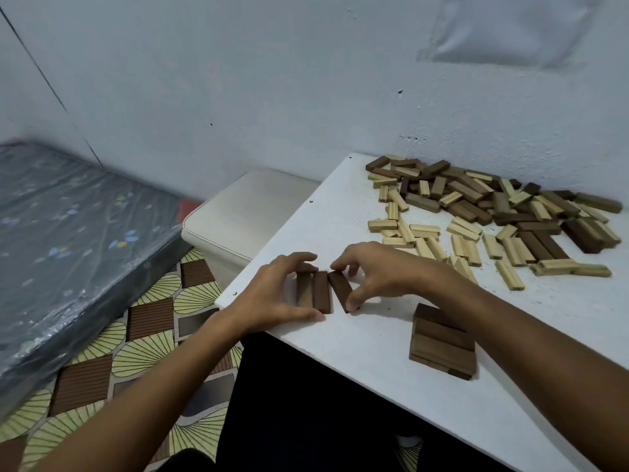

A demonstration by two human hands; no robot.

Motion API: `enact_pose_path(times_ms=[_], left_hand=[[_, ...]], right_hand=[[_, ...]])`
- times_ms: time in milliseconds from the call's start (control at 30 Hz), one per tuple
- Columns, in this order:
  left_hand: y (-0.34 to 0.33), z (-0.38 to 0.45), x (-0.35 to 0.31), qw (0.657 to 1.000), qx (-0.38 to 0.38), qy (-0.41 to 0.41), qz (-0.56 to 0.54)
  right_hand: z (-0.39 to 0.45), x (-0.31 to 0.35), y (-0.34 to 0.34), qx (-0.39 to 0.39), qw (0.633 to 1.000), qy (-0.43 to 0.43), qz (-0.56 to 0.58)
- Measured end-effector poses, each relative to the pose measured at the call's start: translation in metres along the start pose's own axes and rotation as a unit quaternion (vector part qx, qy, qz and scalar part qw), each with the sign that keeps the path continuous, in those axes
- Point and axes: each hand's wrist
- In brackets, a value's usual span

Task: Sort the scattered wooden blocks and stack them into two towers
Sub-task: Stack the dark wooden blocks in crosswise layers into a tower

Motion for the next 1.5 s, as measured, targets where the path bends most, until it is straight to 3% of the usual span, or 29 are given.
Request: enact_pose_path(times_ms=[333,1167,1500], left_hand=[[-0.004,0.001,0.000,0.999,-0.031,0.001,-0.025],[0.000,-0.004,0.004,1.000,-0.020,-0.005,0.022],[-0.005,0.002,0.005,0.999,-0.033,0.018,-0.008]], right_hand=[[-0.001,0.001,-0.015,-0.049,0.998,0.012,0.035],[-0.001,-0.005,-0.015,-0.018,0.999,0.021,0.039],[0.001,-0.005,-0.020,-0.043,0.998,0.019,0.029]])
Point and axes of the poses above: each hand's wrist, its own z-axis towards the middle knuckle, its own y-axis out of the back of the hand, x = y × z, and after that the axes turned 13 degrees about -y, right-handed
